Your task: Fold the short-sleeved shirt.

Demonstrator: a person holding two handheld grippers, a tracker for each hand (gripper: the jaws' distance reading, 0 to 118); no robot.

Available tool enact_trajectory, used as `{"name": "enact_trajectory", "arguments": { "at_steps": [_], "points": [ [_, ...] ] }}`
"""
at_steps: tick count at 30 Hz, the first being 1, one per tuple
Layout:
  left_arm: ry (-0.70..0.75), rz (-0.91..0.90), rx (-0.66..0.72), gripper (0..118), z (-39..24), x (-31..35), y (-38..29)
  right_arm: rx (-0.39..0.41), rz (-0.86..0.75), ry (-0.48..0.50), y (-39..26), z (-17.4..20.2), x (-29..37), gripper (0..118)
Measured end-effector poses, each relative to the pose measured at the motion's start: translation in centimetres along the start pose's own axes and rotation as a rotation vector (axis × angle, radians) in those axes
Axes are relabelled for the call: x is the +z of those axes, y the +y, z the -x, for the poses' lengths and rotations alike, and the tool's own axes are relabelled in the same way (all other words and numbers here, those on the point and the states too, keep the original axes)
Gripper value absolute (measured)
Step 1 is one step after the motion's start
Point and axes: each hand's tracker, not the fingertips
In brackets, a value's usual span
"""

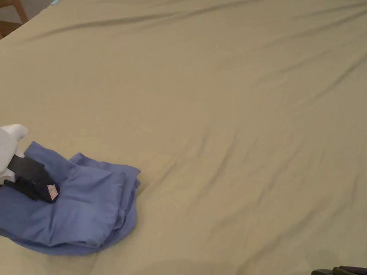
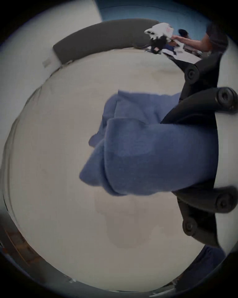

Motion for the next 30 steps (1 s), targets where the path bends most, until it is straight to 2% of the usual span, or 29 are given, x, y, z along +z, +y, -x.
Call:
{"name": "enact_trajectory", "arguments": {
  "at_steps": [1, 2, 4, 6, 8, 10, 11, 12, 13, 14, 18, 21, 24, 28, 30],
  "points": [
    [0.020, 0.012, 0.058, 83, 1.0, -0.7, 0.0, 0.007, 0.004, 0.001, 0.1, 0.3, -0.1, 2],
    [0.096, -0.001, 0.083, 89, 1.5, -1.5, -0.3, 0.011, 0.006, 0.003, 0.1, 0.4, -0.1, 2],
    [0.221, -0.090, 0.037, 89, 2.1, -2.0, -1.1, 0.014, 0.007, 0.003, 0.1, 0.4, 0.1, 2],
    [0.143, -0.177, 0.082, 89, 2.7, -0.8, -2.0, 0.014, 0.001, 0.002, 0.1, 0.2, 0.7, 2],
    [0.159, -0.264, 0.095, 89, 2.2, 1.3, -3.2, 0.015, -0.015, -0.007, 0.0, -0.3, 1.6, 2],
    [0.302, -0.367, 0.080, 89, 0.7, 3.8, -4.1, 0.013, -0.039, -0.016, 0.1, -0.7, 2.7, 2],
    [0.355, -0.426, 0.077, 80, -0.4, 5.3, -4.8, 0.012, -0.058, -0.023, -0.1, -1.2, 3.5, 2],
    [0.344, -0.490, 0.083, 34, -0.9, 6.7, -5.6, 0.012, -0.074, -0.026, -0.1, -1.4, 4.2, 2],
    [0.301, -0.543, 0.074, 0, -2.1, 8.0, -6.5, 0.013, -0.099, -0.036, -0.2, -1.6, 5.1, 2],
    [0.302, -0.633, 0.108, 0, -3.6, 9.6, -7.7, 0.010, -0.129, -0.053, -0.3, -2.1, 6.1, 2],
    [0.390, -0.838, -0.031, 0, -12.5, 12.4, -11.2, 0.021, -0.240, -0.150, -0.5, -3.6, 10.5, 2],
    [0.312, -1.030, -0.057, 0, -19.3, 13.1, -13.2, 0.011, -0.362, -0.235, -0.6, -4.5, 14.5, 2],
    [0.353, -1.139, -0.147, 0, -26.8, 12.8, -14.2, -0.003, -0.484, -0.323, -0.6, -5.8, 18.8, 2],
    [0.290, -1.201, -0.305, 0, -35.7, 12.5, -14.9, 0.013, -0.632, -0.496, -0.7, -6.8, 24.7, 2],
    [0.315, -1.251, -0.358, 0, -39.4, 12.3, -15.3, 0.008, -0.703, -0.554, -0.6, -7.4, 27.3, 2]
  ]
}}
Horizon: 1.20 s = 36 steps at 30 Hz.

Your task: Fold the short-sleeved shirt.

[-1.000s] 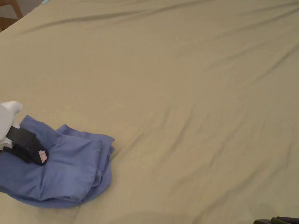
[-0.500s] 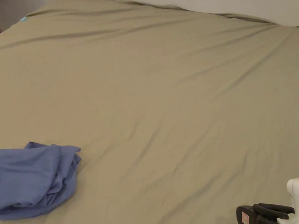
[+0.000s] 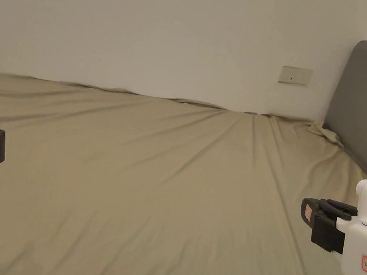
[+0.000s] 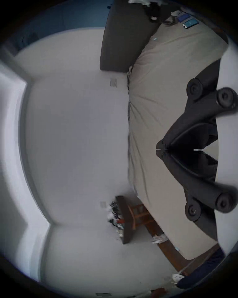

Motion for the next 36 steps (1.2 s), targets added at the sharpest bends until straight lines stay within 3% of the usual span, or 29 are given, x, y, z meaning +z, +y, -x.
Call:
{"name": "enact_trajectory", "arguments": {
  "at_steps": [5, 10, 11, 12, 13, 14, 18, 27, 36],
  "points": [
    [-0.025, -0.068, 0.005, 0, -3.7, 1.1, 2.1, -0.004, -0.121, -0.106, 3.2, -3.1, 1.4, 2],
    [-0.041, -0.071, 0.063, 0, -3.6, 1.3, 2.4, -0.007, -0.171, -0.114, 4.8, -3.9, 1.1, 2],
    [-0.047, -0.076, 0.068, 13, -3.5, 1.4, 2.2, -0.011, -0.185, -0.116, 4.9, -3.8, 1.0, 4],
    [-0.049, -0.066, 0.069, 58, -3.4, 1.3, 2.3, -0.017, -0.197, -0.125, 4.9, -3.7, 0.8, 41],
    [-0.065, -0.033, 0.063, 92, -3.5, 1.0, 2.3, -0.019, -0.193, -0.133, 5.0, -3.7, 0.2, 91],
    [-0.078, -0.025, 0.049, 99, -3.6, 1.0, 2.2, -0.027, -0.175, -0.143, 5.0, -3.6, -0.2, 118],
    [-0.039, -0.039, 0.000, 100, -3.9, 1.0, 2.0, -0.023, -0.216, -0.205, 4.8, -3.1, -0.2, 118],
    [-0.078, -0.018, 0.086, 100, -2.5, 0.8, 2.4, -0.023, -0.247, -0.173, 4.5, -2.6, -0.5, 118],
    [-0.085, -0.010, 0.085, 100, -2.5, 0.5, 2.4, -0.022, -0.248, -0.167, 4.5, -2.3, -0.8, 118]
  ]
}}
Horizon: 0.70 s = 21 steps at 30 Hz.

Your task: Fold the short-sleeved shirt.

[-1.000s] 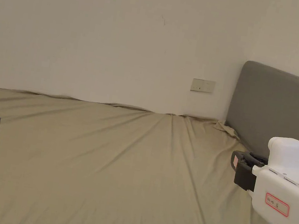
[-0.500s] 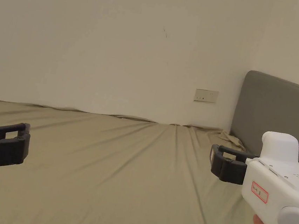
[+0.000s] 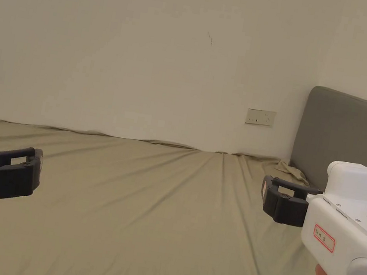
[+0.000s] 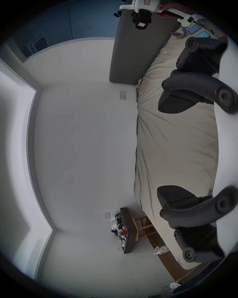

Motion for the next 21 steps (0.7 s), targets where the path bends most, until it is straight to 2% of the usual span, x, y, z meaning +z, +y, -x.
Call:
{"name": "enact_trajectory", "arguments": {
  "at_steps": [3, 21],
  "points": [
    [0.000, 0.000, 0.010, 103, 0.05, -0.06, 0.02, 0.007, 0.003, 0.003, -0.13, 0.03, 0.07, 118],
    [0.007, 0.004, -0.005, 104, -0.01, -0.75, 0.25, 0.026, 0.019, -0.007, -0.62, 0.04, -0.23, 118]
  ]
}}
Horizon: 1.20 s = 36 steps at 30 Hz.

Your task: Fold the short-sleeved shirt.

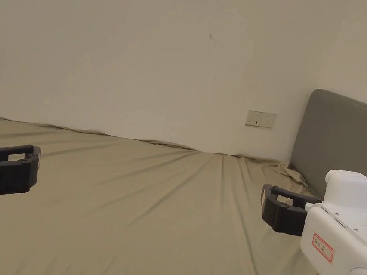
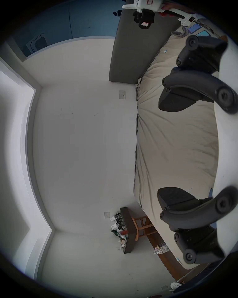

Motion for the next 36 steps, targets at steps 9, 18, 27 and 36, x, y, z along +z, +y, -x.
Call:
{"name": "enact_trajectory", "arguments": {
  "at_steps": [9, 18, 27, 36],
  "points": [
    [0.013, 0.001, -0.002, 103, 0.08, -0.29, 0.14, 0.000, 0.009, -0.005, -0.33, -0.03, -0.06, 118],
    [0.023, 0.011, -0.008, 103, 0.07, -0.70, -0.14, 0.011, 0.010, -0.009, -0.42, 0.18, -0.07, 118],
    [0.028, 0.020, -0.007, 106, 0.29, -0.89, -0.28, 0.010, 0.013, -0.009, -0.49, 0.10, -0.05, 118],
    [0.032, 0.018, -0.022, 106, 0.16, -0.81, -0.44, 0.012, 0.017, -0.013, -0.77, 0.14, 0.00, 118]
  ]
}}
